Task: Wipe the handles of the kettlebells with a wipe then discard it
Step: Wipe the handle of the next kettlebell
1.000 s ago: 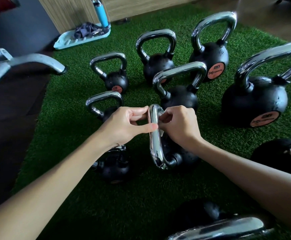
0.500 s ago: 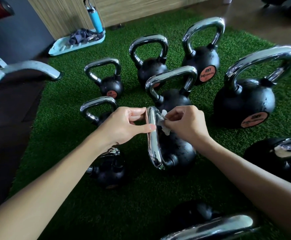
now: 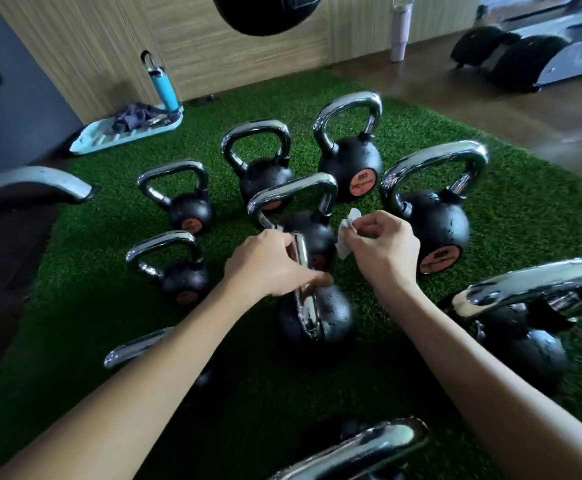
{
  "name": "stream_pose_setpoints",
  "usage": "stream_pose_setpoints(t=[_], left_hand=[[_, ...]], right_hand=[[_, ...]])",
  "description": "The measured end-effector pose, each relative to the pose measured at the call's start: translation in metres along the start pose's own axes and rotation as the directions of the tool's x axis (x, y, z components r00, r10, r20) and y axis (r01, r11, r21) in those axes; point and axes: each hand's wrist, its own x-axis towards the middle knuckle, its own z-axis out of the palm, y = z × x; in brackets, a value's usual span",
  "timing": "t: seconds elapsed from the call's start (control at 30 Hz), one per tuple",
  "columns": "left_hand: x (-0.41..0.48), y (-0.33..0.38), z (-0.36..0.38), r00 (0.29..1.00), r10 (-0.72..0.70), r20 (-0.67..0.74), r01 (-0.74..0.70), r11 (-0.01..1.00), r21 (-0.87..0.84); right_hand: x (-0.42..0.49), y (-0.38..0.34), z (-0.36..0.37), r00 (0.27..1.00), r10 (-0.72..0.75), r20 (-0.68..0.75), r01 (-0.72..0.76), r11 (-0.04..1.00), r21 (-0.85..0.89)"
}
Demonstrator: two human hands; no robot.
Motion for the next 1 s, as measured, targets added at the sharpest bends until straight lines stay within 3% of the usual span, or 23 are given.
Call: stream_pose_setpoints(t=[0.17,0.3,0.4,0.57,0.73,1.0], left_hand=[[-0.012,-0.002,0.003,0.999,0.04,-0.002,-0.04,0.993,-0.114],[0.014,-0.009,-0.013,0.971,0.184,0.152,-0.175,0.982,-0.068],[0.034,-0.02,-0.03,0.881,0.32,0.349,-0.352,0.936,0.029],[0.057,-0.024,-0.046,0.713,0.435,0.55,-0.5,0.865,-0.036],[0.072,-0.023,-0.052,0.632,0.46,0.623,-0.562,0.826,-0.039],[0.062,-0.012,-0.058,0.615,0.467,0.636,-0.648,0.758,0.069]], right_hand=[[0.001,-0.003,-0.007,0.999,-0.007,0.038,0.006,1.0,0.007],[0.005,-0.004,-0.018,0.999,-0.023,0.035,0.023,1.0,-0.006],[0.007,-0.004,-0.023,0.999,-0.033,0.034,0.033,0.999,0.003],[0.008,-0.004,-0.023,0.998,-0.046,0.034,0.045,0.999,0.021],[0.008,-0.001,-0.024,0.995,-0.074,0.072,0.075,0.997,-0.006],[0.004,-0.004,-0.021,0.993,-0.068,0.091,0.071,0.997,-0.03]])
